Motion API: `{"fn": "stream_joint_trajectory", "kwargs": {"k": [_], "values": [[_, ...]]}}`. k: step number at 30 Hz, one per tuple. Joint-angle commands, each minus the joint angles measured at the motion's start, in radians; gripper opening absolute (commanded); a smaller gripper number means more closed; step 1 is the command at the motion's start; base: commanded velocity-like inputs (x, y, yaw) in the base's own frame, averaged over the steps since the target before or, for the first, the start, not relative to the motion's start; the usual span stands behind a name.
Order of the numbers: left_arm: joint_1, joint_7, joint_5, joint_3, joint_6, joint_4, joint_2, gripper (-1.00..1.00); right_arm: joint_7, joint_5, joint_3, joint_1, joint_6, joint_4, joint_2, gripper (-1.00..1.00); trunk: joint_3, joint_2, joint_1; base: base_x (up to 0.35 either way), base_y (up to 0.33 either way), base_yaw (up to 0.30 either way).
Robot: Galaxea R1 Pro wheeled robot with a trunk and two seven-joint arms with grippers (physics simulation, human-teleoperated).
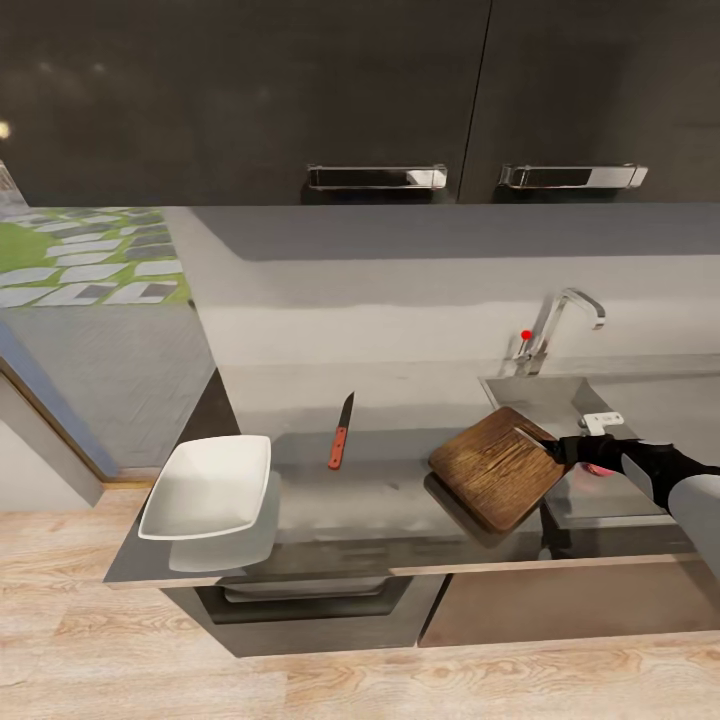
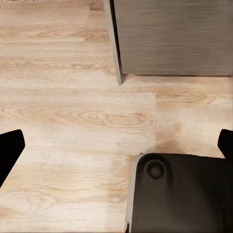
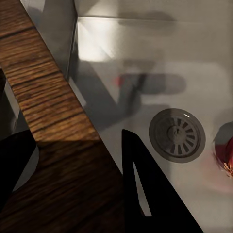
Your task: In the kitchen, take the Vidalia onion out of the sink, dice it on the chopping board with the paring knife, put the diced onion into the bowl on the countertop, then place both the paring knife and the chopping board into the sink.
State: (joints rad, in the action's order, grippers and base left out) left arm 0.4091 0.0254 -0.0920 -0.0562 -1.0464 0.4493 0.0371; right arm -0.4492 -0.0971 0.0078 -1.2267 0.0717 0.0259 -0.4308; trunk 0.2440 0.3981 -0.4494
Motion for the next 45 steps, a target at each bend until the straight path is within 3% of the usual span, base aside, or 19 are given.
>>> {"fn": "stream_joint_trajectory", "kwargs": {"k": [1,8,16,19,26,45], "values": [[0.000,0.002,-0.003,0.002,-0.001,0.003,0.000,1.00,-0.003,-0.009,-0.002,0.000,0.004,0.002,0.000,-1.00,0.002,0.002,-0.001,0.000,0.000,0.000],[-0.001,0.004,-0.003,-0.003,-0.001,0.038,-0.004,1.00,-0.003,-0.009,-0.002,0.000,0.004,0.002,0.000,-1.00,0.002,0.002,-0.001,0.000,0.000,0.000],[-0.001,-0.002,-0.002,0.003,0.517,0.032,-0.009,1.00,-0.003,-0.009,-0.002,0.000,0.004,0.002,0.000,-1.00,0.002,0.002,-0.001,0.000,0.000,0.000],[-0.001,-0.003,-0.002,0.004,0.614,0.023,-0.011,1.00,-0.003,-0.008,-0.002,0.000,0.004,0.002,0.000,-1.00,0.002,0.002,-0.001,0.000,0.000,0.000],[-0.001,-0.003,-0.001,0.004,0.648,0.014,-0.015,1.00,-0.003,-0.008,-0.002,-0.001,0.003,0.002,0.000,-1.00,0.002,0.002,-0.001,0.000,0.000,0.000],[-0.001,-0.008,0.001,0.002,0.645,-0.020,-0.015,1.00,-0.012,0.003,-0.005,0.000,0.012,0.003,-0.003,-1.00,0.002,0.002,-0.001,0.000,0.000,0.000]]}}
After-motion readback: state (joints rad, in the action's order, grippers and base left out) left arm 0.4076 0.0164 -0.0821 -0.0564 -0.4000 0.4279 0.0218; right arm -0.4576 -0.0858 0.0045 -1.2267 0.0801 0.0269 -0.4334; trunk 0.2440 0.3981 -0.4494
